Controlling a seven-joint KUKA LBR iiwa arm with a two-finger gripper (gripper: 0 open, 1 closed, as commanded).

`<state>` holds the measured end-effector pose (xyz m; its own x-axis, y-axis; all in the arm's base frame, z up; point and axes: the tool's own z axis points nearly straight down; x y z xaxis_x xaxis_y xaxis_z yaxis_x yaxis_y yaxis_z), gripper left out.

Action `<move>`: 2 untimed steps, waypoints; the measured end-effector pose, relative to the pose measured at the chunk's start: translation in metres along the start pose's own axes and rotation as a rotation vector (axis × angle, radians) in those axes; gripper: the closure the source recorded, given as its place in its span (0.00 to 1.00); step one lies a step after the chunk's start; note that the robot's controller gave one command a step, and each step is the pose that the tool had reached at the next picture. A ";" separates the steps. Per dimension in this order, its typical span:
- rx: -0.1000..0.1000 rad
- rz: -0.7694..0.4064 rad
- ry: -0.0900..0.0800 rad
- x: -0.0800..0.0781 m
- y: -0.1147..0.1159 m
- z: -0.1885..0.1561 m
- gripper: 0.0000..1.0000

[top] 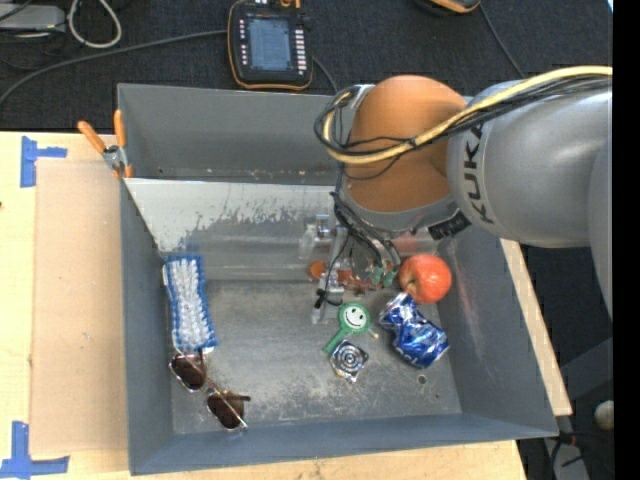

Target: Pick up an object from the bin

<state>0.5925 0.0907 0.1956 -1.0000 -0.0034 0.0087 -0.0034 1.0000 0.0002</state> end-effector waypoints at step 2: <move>0.000 -0.195 -0.004 0.028 -0.114 0.104 0.00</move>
Offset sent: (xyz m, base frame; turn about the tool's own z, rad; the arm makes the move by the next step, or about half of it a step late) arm -0.0358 -0.1393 -0.1256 -0.2317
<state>0.5636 -0.0236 0.0918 -0.9803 -0.1975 0.0043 -0.1974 0.9803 0.0019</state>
